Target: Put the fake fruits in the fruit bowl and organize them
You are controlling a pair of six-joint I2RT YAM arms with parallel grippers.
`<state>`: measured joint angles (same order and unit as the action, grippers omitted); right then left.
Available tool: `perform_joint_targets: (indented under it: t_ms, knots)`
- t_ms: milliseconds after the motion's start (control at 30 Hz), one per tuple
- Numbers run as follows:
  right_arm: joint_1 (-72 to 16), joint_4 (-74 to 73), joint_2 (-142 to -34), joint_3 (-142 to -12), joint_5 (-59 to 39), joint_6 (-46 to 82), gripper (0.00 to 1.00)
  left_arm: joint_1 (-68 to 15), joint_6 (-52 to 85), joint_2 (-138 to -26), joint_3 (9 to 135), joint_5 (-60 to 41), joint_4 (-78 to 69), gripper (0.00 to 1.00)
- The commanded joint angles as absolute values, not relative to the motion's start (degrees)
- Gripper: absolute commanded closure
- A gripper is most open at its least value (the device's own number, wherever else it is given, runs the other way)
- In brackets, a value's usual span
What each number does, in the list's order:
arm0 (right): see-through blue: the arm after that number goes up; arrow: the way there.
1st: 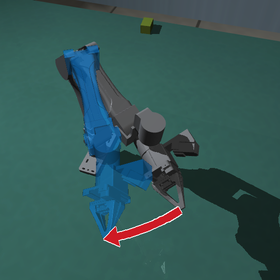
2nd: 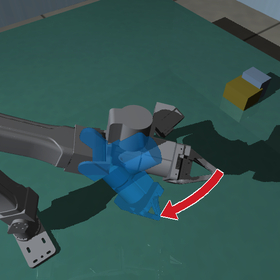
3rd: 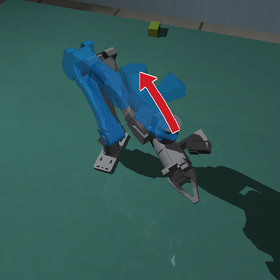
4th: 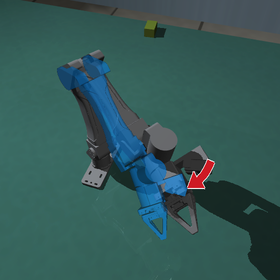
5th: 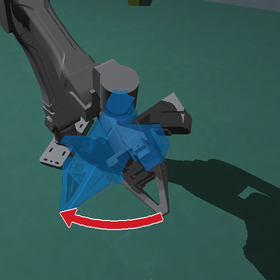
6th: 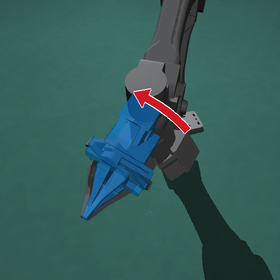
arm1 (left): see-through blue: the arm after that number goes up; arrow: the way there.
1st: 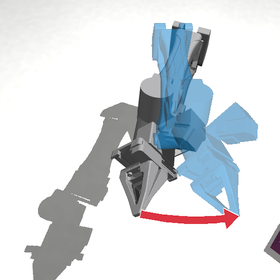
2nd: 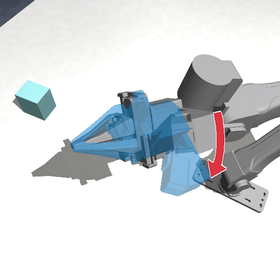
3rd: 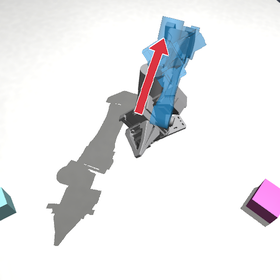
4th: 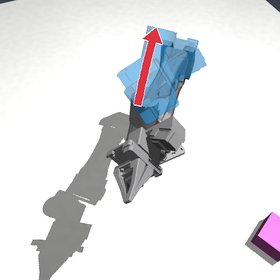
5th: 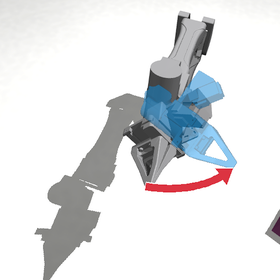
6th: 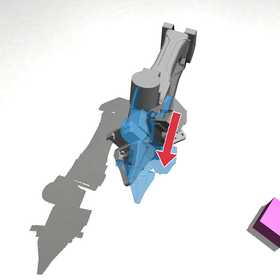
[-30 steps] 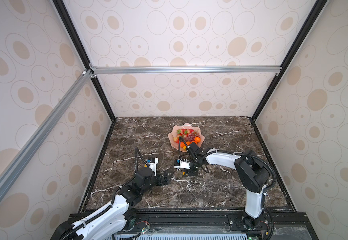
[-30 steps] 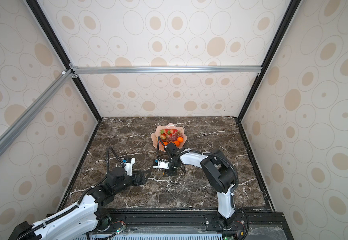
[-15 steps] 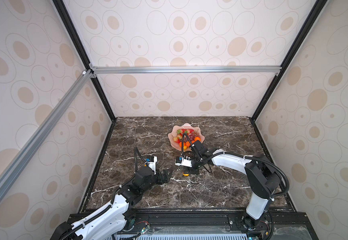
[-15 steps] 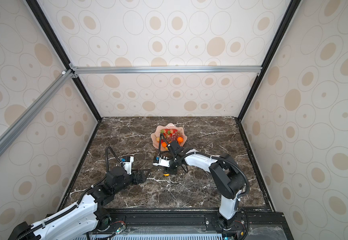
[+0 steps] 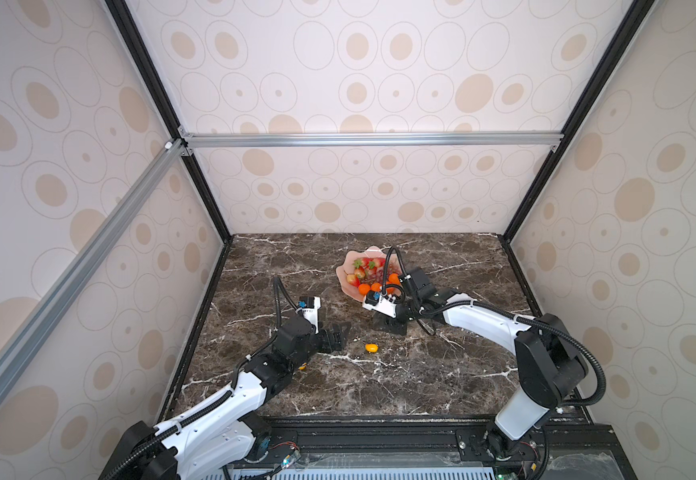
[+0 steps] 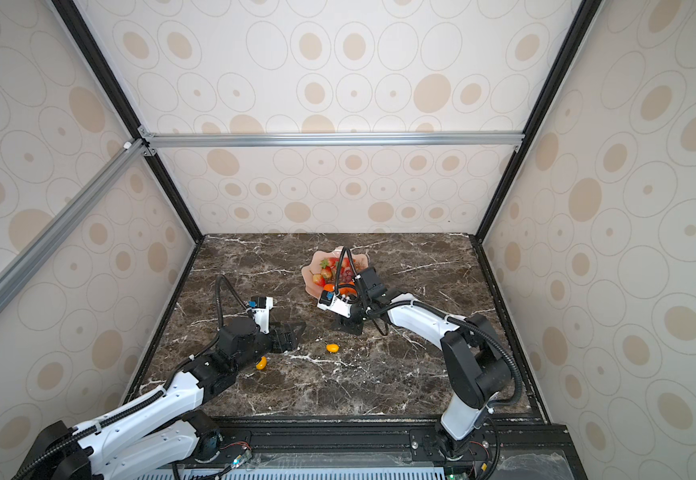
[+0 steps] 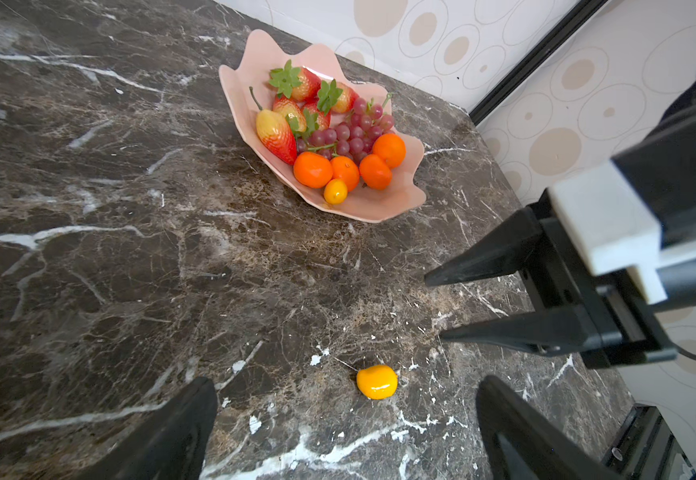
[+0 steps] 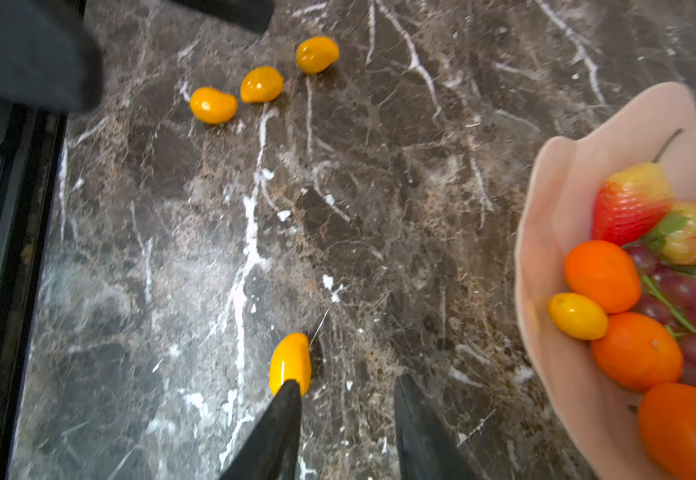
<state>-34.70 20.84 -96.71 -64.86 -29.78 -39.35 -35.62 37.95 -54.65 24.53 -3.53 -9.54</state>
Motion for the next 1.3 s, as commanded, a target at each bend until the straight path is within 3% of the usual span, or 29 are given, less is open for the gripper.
perform_joint_targets:
  t_ms: [0, 333, 767, 1267]
  knots:
    - [-36.42, 29.94, -99.12, -66.62, -28.87, -46.02, 0.54, -35.17, 37.42, -52.79, 23.83, -3.60, -9.60, 0.02]
    - [-40.22, 27.53, -103.86, -67.23, -25.70, -45.16, 0.45, -33.90, 38.38, -48.16, 20.87, -3.33, -6.38, 0.02]
    - [-41.37, 26.99, -108.15, -68.71, -19.57, -45.80, 0.48, -33.15, 38.29, -47.28, 20.20, -3.93, -5.61, 0.02]
    - [-41.80, 28.41, -110.98, -71.17, -19.32, -45.97, 0.53, -32.91, 38.13, -46.89, 20.13, -3.95, -5.54, 0.02]
